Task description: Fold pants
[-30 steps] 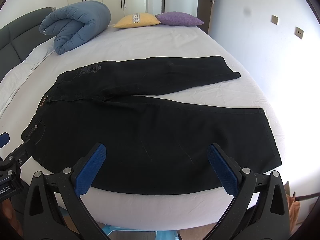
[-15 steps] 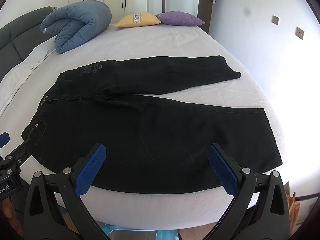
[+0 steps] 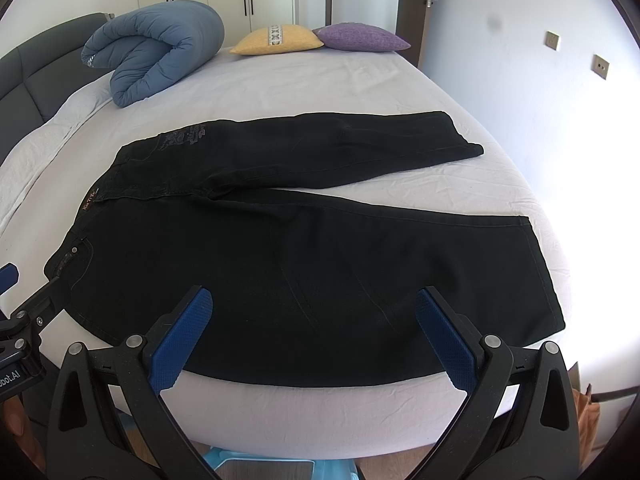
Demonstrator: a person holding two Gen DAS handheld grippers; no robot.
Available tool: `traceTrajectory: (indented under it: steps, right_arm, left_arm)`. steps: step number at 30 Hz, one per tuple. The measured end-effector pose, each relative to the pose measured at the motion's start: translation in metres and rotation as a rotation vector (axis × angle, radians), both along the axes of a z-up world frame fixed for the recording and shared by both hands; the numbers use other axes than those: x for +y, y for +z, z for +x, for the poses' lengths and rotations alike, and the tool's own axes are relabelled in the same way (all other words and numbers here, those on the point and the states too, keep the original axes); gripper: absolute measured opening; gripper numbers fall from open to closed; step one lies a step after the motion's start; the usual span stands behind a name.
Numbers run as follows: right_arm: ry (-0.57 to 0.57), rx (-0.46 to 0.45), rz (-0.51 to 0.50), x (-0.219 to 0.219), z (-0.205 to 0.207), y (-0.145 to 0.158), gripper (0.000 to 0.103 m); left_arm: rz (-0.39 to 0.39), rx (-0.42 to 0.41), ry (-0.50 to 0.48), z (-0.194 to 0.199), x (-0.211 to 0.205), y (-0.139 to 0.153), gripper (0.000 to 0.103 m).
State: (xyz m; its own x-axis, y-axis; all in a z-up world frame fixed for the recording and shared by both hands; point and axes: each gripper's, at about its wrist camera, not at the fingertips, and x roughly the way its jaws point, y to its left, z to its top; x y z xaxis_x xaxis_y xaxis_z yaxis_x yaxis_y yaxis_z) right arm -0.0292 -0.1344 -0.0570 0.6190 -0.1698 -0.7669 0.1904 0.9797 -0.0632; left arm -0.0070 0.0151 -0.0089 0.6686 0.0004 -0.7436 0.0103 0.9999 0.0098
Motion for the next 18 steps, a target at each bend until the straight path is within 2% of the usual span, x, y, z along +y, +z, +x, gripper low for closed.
traceTrajectory:
  steps: [18]
  right_arm:
    - [0.0,0.004,-0.001,0.0034,-0.0004,-0.0006,0.103]
  left_arm:
    - [0.005,-0.001,-0.005,0.0006,-0.003,0.0011,0.103]
